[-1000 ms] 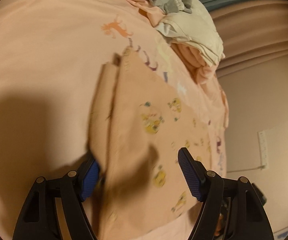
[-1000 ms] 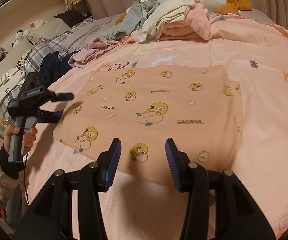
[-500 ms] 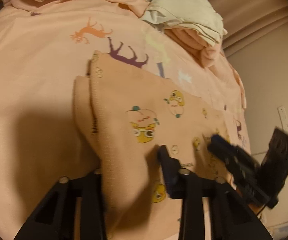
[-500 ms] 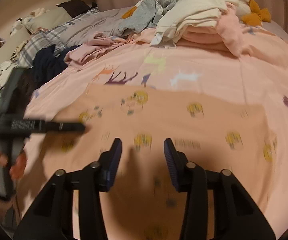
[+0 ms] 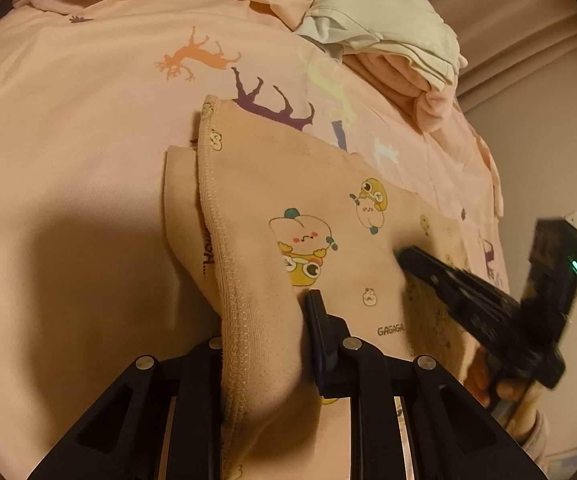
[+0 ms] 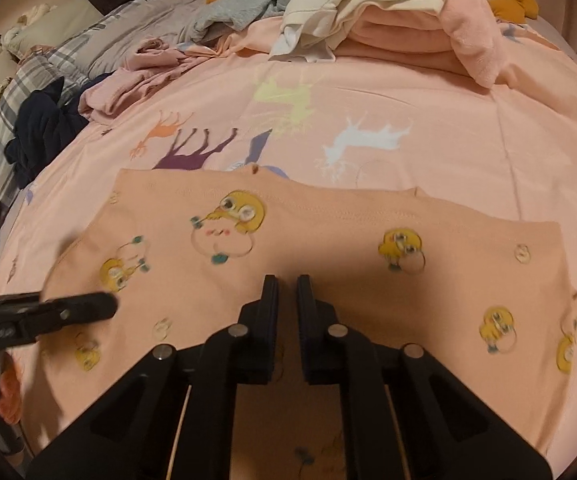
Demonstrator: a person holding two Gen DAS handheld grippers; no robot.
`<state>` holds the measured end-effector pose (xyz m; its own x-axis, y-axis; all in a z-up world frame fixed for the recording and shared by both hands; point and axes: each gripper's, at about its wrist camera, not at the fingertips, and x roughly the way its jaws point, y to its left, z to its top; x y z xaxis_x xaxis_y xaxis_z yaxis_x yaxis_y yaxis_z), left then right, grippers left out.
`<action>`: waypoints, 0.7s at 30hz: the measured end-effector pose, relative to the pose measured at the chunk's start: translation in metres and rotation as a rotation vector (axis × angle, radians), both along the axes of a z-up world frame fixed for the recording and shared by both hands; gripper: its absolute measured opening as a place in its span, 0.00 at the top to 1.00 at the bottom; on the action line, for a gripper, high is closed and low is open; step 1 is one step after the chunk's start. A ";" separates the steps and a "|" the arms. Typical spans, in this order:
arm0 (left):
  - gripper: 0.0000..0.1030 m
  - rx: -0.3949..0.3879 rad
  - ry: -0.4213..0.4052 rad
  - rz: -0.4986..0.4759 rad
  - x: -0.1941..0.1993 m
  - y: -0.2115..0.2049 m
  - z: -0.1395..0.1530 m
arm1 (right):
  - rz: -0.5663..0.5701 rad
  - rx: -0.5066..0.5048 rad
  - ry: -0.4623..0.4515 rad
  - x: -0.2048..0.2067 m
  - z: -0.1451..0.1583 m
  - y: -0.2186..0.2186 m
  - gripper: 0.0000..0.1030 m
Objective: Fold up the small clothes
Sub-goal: 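Fold the held side edge over the shirt with the left tool and open it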
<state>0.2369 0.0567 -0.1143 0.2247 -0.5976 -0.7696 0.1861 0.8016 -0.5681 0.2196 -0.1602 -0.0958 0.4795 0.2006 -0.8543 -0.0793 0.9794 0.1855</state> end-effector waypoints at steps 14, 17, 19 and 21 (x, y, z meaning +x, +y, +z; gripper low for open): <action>0.81 0.025 0.013 0.015 -0.001 -0.001 -0.001 | 0.096 0.059 0.019 -0.085 0.010 0.012 0.88; 0.81 0.031 0.011 0.023 -0.001 -0.002 -0.001 | 0.114 0.056 0.011 -0.105 0.008 0.017 0.88; 0.81 0.041 0.010 0.029 -0.002 -0.004 0.000 | 0.125 0.067 0.034 -0.113 0.000 0.019 0.87; 0.81 0.059 0.006 0.040 -0.003 -0.006 0.004 | 0.131 0.049 0.008 -0.119 -0.004 0.021 0.87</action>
<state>0.2338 0.0512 -0.1106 0.2428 -0.5417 -0.8047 0.1494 0.8405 -0.5208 0.1004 -0.1387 -0.1000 0.4394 0.3028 -0.8457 -0.2042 0.9505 0.2342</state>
